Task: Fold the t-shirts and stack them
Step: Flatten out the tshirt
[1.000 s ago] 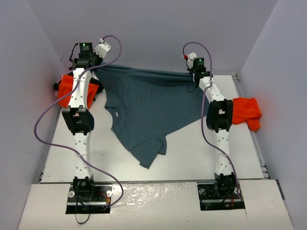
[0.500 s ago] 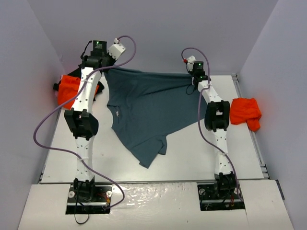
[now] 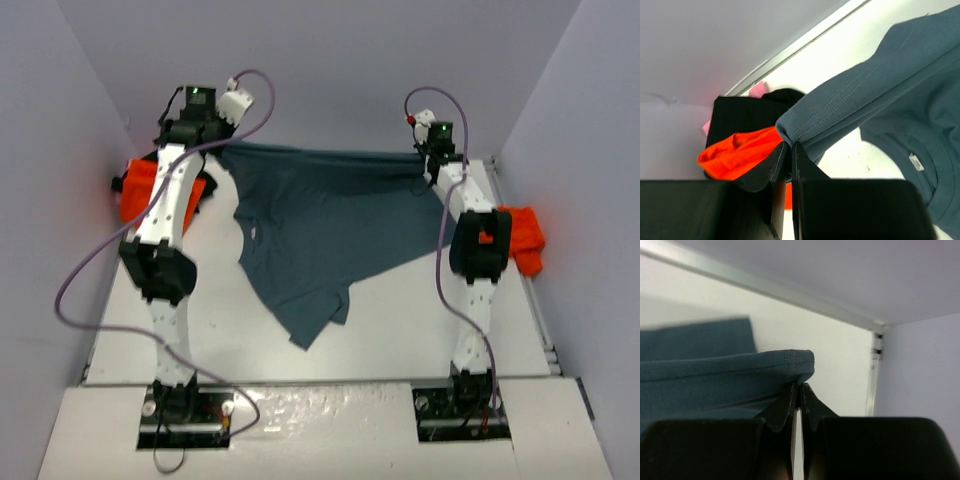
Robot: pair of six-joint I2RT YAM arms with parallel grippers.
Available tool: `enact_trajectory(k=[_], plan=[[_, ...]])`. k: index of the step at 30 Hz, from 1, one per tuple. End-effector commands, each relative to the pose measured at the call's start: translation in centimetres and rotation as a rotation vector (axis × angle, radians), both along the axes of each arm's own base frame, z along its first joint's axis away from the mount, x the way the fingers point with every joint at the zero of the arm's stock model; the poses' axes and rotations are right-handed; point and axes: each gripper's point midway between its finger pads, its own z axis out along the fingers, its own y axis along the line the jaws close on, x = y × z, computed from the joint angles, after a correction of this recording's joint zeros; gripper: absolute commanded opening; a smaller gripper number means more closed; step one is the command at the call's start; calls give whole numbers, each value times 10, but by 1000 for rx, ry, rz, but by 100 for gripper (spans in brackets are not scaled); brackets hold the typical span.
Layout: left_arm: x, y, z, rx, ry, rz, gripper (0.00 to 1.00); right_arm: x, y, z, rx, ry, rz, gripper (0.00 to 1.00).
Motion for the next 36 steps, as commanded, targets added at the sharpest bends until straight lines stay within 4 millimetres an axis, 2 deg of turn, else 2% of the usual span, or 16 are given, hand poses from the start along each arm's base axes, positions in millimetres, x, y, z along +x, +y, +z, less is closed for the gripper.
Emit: enact_trajectory(k=[1, 2, 3, 4, 8, 13, 17, 20, 22, 24, 25, 27, 29, 34, 36], plan=[[-71, 54, 174, -34, -402, 181, 0, -57, -40, 248, 45, -453, -83, 0], [-85, 55, 189, -42, -438, 184, 0, -69, -36, 262, 53, -471, -64, 0], [-99, 56, 201, -52, -464, 185, 0, -76, -32, 262, 55, -462, -46, 0], [-112, 57, 211, -55, -485, 184, 0, -90, -28, 275, 58, -479, -33, 0], [-160, 57, 228, -77, -514, 165, 0, -132, -4, 295, 62, -466, 122, 0], [-228, 50, 247, -126, -574, 93, 0, -197, 27, 315, 109, -443, 280, 0], [-280, 43, 268, -159, -628, 31, 0, -237, 49, 314, 186, -403, 367, 0], [-303, 39, 268, -167, -613, -3, 0, -263, 62, 308, 254, -367, 403, 0], [-318, 38, 275, -163, -623, -26, 0, -281, 66, 301, 297, -327, 404, 0], [-325, 38, 270, -141, -592, -38, 0, -294, 68, 289, 317, -270, 397, 0], [-330, 38, 276, -138, -606, -43, 0, -303, 68, 283, 318, -231, 398, 0], [-328, 39, 268, -99, -559, -53, 0, -313, 70, 277, 316, -186, 408, 0], [-321, 42, 264, -62, -533, -49, 0, -317, 72, 261, 324, -116, 415, 0], [-281, 38, 221, -27, -371, -68, 0, -313, 74, 208, 349, 54, 413, 0], [-264, 35, 199, -29, -303, -78, 0, -309, 77, 177, 379, 139, 417, 0]])
